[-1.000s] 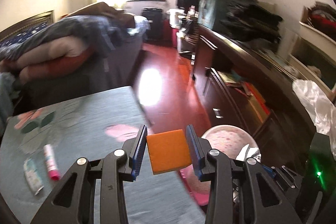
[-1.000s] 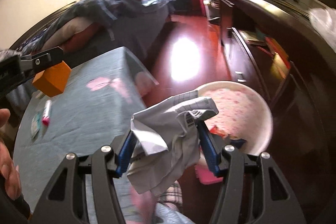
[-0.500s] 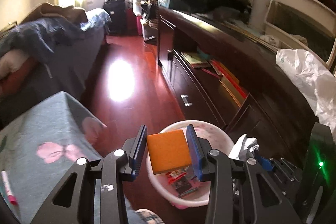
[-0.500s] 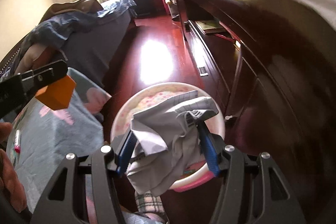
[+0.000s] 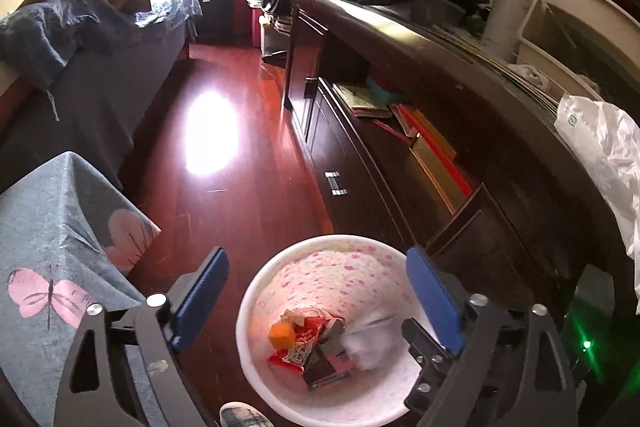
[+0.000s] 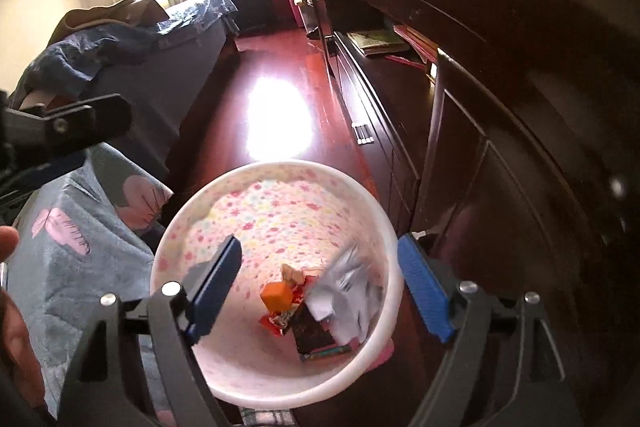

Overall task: Collect trash
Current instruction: 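Grasp the wet-wipe pack with the left tool while the right tool grasps the pink-capped glue stick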

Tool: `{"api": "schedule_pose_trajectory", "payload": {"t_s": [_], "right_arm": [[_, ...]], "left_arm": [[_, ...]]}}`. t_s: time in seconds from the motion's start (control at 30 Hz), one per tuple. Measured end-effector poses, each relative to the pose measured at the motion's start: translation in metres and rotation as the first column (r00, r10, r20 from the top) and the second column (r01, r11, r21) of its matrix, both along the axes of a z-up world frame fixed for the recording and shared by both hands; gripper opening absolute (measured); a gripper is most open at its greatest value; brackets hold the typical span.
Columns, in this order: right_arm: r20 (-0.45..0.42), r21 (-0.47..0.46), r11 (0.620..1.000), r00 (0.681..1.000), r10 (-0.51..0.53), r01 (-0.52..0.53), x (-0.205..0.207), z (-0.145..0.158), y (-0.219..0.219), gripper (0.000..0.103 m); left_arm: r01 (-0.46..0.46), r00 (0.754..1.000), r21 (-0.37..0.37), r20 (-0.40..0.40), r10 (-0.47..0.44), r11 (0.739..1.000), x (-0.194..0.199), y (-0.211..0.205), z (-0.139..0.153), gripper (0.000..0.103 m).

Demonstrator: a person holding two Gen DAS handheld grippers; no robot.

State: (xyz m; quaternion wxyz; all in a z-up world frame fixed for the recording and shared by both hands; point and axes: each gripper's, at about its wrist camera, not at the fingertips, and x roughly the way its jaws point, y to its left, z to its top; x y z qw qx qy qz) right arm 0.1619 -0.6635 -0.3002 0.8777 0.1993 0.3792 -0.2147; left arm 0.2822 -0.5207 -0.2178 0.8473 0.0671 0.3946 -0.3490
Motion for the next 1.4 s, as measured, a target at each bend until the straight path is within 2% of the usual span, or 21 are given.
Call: {"api": "schedule_pose_trajectory", "payload": {"t_s": [0.3,0.47,0.63,0.8,0.97,1.17,1.23,1.27,1.4], "right_arm": [[-0.026,0.015,1.0,1.0,-0.005,0.005,-0.007,0.004,0.014,0.087],[-0.023,0.026,1.0,1.0,0.009,-0.008,-0.013,0.016,0.036,0.09],[-0.009,0.028,0.998,0.998,0.063,-0.063,-0.017,0.035,0.068,0.093],[0.019,0.021,0.987,0.987,0.159,-0.16,-0.013,0.059,0.111,0.095],[0.042,-0.009,0.961,0.96,0.276,-0.276,0.0,0.082,0.166,0.097],[0.048,-0.029,0.916,0.915,0.4,-0.399,0.019,0.096,0.229,0.097],[0.046,-0.036,0.898,0.897,0.439,-0.438,0.024,0.1,0.251,0.097],[0.045,-0.041,0.89,0.889,0.457,-0.455,0.025,0.102,0.261,0.097],[0.037,-0.054,0.862,0.862,0.506,-0.504,0.03,0.106,0.292,0.097]], "left_arm": [[-0.055,0.998,-0.003,-0.008,0.055,0.998,0.005,0.023,0.008,0.098],[-0.094,0.996,-0.017,0.004,0.094,0.995,0.002,0.051,0.024,0.099],[-0.166,0.986,-0.025,0.016,0.166,0.986,0.001,0.096,0.04,0.099],[-0.281,0.959,-0.003,0.048,0.281,0.96,-0.004,0.16,0.049,0.099],[-0.434,0.9,0.028,0.054,0.433,0.9,-0.002,0.238,0.046,0.099],[-0.617,0.787,0.035,0.029,0.617,0.786,0.001,0.334,0.038,0.099],[-0.65,0.76,0.04,0.026,0.65,0.759,0.001,0.353,0.037,0.099],[-0.678,0.735,0.049,0.028,0.678,0.733,0.002,0.368,0.035,0.099],[-0.74,0.671,0.057,0.008,0.741,0.67,0.007,0.406,0.026,0.099]]}}
